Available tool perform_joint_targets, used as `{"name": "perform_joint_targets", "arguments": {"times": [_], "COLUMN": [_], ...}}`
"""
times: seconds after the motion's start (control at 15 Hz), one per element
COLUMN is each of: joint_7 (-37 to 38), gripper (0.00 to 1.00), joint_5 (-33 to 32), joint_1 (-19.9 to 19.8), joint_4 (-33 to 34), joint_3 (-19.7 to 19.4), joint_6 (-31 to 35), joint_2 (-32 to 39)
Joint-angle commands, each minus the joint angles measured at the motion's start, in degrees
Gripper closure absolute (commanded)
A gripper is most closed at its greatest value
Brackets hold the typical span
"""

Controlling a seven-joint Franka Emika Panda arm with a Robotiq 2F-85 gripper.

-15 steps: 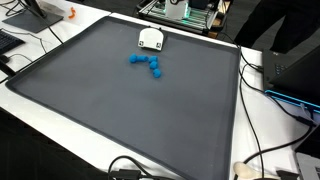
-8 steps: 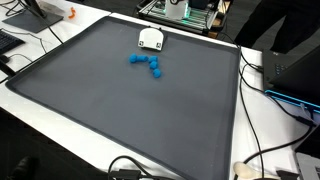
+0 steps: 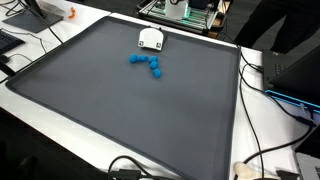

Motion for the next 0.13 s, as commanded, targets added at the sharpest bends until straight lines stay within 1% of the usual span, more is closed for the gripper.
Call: {"name": "perform_joint_targets", "arguments": {"times": [0.0,0.07], "joint_7": [0.0,-0.1], "gripper": [0.0,0.0], "joint_5": [-0.1,-0.1], "joint_1": [0.2,0.2], "joint_4": [0.1,0.1], "joint_3": [-0.2,-0.2], "joint_6": [-0.1,-0.1], "joint_2": [0.0,0.0]}}
